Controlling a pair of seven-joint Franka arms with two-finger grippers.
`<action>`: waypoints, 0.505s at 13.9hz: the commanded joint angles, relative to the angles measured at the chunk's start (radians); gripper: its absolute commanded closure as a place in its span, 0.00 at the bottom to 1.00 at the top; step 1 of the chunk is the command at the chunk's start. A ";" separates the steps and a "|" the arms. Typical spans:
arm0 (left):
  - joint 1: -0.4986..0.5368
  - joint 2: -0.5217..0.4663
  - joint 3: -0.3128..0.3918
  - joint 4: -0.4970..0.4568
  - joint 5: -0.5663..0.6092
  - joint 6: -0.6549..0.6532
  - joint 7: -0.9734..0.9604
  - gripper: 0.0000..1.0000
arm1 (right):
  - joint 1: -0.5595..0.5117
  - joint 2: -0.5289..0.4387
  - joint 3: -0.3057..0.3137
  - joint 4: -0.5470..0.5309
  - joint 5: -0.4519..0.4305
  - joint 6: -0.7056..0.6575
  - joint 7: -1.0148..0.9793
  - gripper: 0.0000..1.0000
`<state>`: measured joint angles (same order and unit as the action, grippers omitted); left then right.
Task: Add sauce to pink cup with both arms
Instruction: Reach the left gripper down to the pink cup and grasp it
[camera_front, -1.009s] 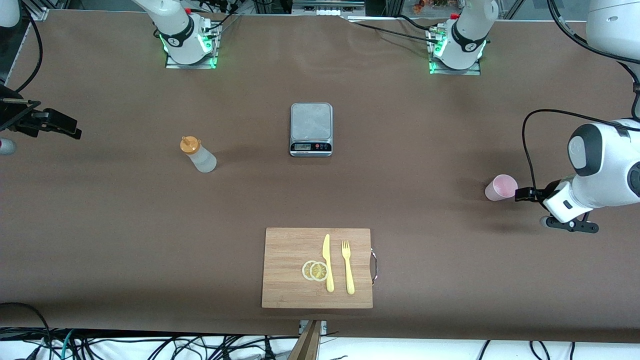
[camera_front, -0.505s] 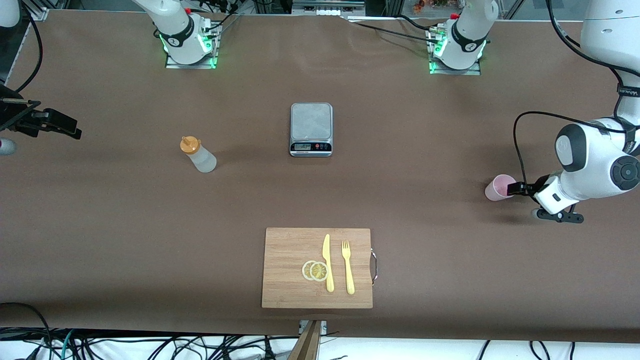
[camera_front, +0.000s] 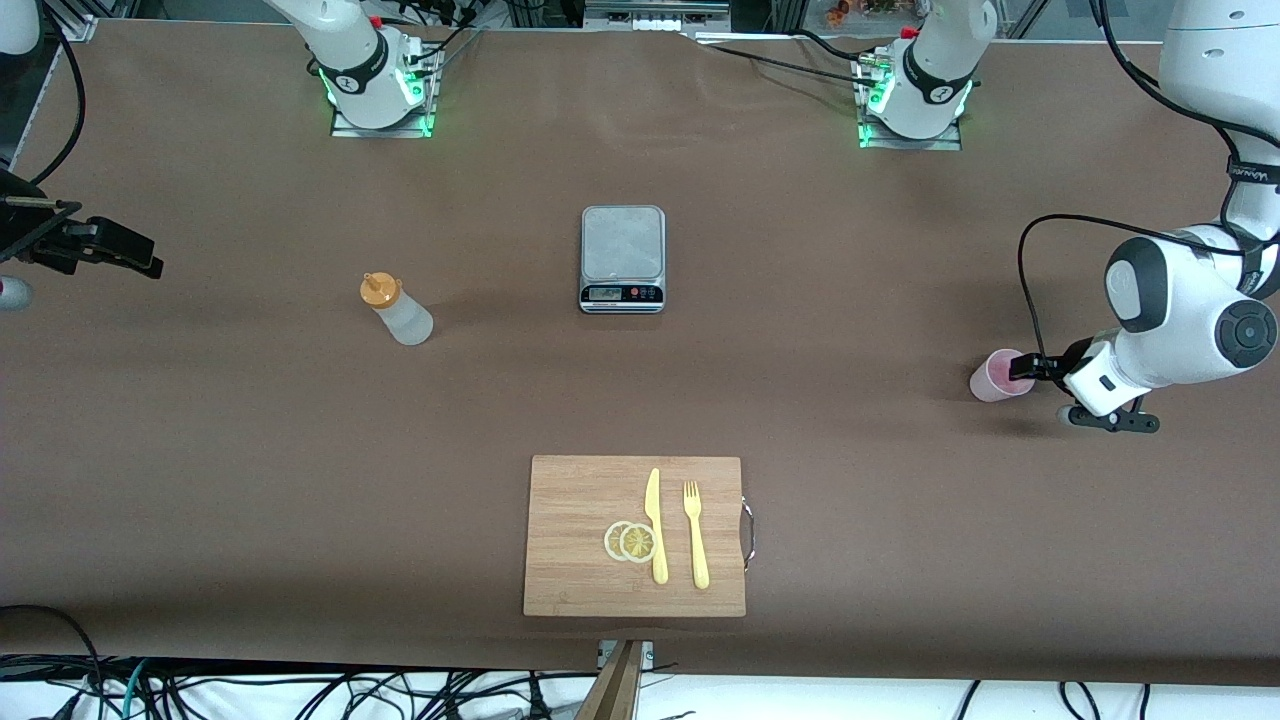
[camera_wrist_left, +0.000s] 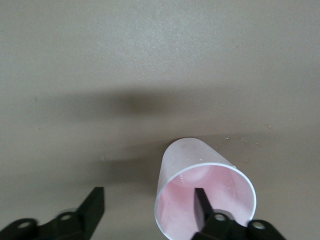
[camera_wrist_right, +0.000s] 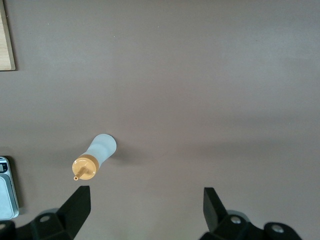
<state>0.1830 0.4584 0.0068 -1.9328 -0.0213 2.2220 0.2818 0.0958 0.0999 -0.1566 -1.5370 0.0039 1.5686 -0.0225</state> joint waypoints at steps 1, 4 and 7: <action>-0.011 -0.033 0.013 -0.034 -0.026 0.010 0.014 0.91 | -0.002 0.000 0.000 0.002 -0.005 0.004 -0.014 0.00; -0.013 -0.032 0.015 -0.025 -0.026 0.007 -0.007 1.00 | -0.002 -0.002 0.000 0.002 -0.005 0.004 -0.014 0.00; -0.022 -0.033 0.012 0.009 -0.028 -0.019 -0.033 1.00 | -0.002 0.000 0.000 0.002 -0.005 0.004 -0.014 0.00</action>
<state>0.1791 0.4512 0.0089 -1.9314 -0.0228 2.2219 0.2602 0.0958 0.0999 -0.1566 -1.5370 0.0039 1.5686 -0.0225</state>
